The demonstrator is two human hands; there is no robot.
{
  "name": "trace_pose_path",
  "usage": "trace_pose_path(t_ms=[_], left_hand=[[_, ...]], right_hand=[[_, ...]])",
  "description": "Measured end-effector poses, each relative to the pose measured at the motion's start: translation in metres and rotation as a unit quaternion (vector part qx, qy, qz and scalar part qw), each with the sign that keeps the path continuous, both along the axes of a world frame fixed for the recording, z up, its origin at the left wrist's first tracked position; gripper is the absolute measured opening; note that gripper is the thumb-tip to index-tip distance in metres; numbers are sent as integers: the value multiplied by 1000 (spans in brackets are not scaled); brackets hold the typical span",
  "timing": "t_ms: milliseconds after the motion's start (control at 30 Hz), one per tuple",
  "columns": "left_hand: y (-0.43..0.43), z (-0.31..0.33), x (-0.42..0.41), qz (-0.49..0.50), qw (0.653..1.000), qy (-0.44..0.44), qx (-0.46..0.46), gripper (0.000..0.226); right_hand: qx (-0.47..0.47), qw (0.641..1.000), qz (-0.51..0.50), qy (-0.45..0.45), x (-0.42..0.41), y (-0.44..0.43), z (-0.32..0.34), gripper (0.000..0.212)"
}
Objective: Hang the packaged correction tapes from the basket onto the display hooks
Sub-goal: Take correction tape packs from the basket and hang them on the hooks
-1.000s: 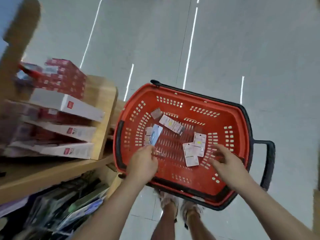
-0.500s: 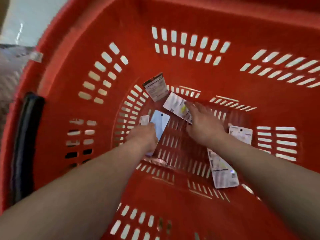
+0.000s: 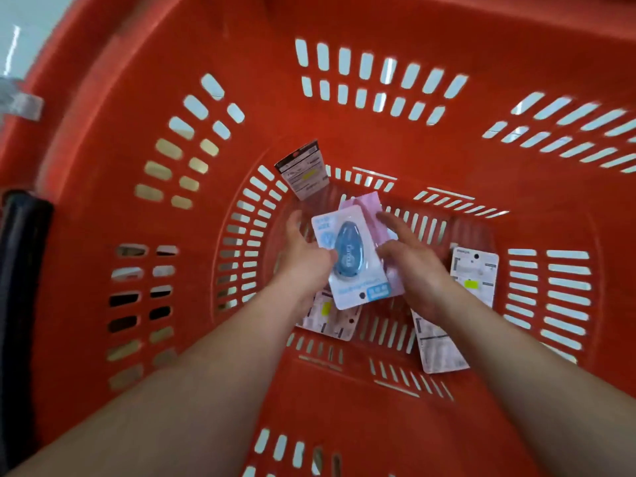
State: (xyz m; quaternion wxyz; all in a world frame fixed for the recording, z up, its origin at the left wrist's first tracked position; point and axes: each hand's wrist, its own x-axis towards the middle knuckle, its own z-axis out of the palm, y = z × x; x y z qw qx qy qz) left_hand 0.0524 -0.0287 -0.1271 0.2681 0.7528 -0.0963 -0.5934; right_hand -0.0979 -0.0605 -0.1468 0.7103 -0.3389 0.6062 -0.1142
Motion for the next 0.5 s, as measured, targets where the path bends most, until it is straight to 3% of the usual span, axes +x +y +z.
trace_pose_path(t_ms=[67, 100, 167, 233, 333, 400, 467, 500], left_hand=[[0, -1, -12, -8, 998, 57, 0, 61], [0, -2, -16, -52, 998, 37, -5, 45], [3, -10, -17, -197, 975, -105, -20, 29], [6, -23, -8, -376, 895, -239, -21, 31], [19, -26, 2, -621, 731, -273, 74, 64], [31, -28, 1, -694, 646, -306, 85, 58], [36, -32, 4, -701, 630, -328, 66, 38], [34, -31, 6, -686, 653, -315, 59, 33]], right_hand=[[26, 999, -7, -45, -6, 5, -1, 43], [16, 999, 13, -38, -9, 8, -2, 51], [-26, 999, 17, 11, -14, 11, -3, 57], [-56, 997, -5, 59, -24, 8, -2, 50], [-58, 996, 11, 71, -44, 4, 2, 40], [-50, 996, 26, 70, -51, 6, 2, 38], [-43, 996, 14, 78, -52, 8, 3, 42], [-42, 996, 4, 81, -52, 9, 2, 48]])
